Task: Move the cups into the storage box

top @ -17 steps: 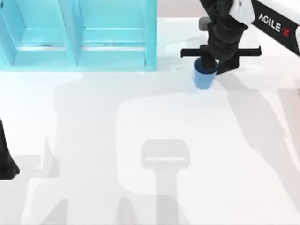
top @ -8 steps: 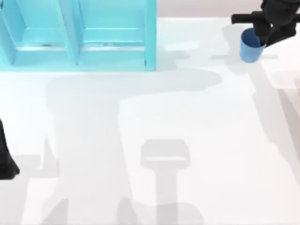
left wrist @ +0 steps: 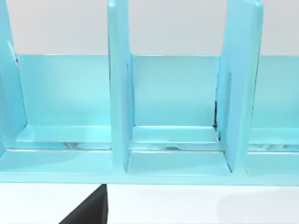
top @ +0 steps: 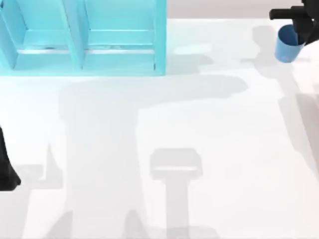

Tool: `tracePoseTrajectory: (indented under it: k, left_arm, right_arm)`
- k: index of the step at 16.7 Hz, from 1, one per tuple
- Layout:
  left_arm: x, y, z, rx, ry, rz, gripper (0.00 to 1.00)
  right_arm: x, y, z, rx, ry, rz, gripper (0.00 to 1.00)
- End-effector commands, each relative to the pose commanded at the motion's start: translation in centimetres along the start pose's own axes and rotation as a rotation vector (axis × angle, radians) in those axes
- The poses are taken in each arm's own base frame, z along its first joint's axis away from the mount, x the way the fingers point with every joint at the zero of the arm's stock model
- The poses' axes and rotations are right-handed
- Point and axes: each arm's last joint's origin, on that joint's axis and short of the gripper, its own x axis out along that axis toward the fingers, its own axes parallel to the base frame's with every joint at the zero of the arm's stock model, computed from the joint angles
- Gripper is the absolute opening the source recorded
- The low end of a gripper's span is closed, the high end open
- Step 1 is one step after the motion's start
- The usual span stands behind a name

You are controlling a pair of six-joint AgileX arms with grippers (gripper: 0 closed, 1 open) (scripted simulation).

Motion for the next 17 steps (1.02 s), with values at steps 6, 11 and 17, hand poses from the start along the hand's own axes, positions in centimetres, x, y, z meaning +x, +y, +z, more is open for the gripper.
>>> tracePoseTrajectory:
  k: [6, 11, 17]
  left_arm:
    - [0.0, 0.0, 0.0, 0.000, 0.000, 0.000, 1.00]
    - [0.0, 0.0, 0.0, 0.000, 0.000, 0.000, 1.00]
    - [0.0, 0.0, 0.0, 0.000, 0.000, 0.000, 1.00]
  right_arm:
    - [-3.6, -14.6, -5.6, 0.001, 0.089, 0.011, 0.00]
    - [-6.2, -23.4, -14.4, 0.020, 0.145, 0.069, 0.00]
    - [-7.0, -24.5, -16.6, 0.022, 0.141, 0.081, 0.00]
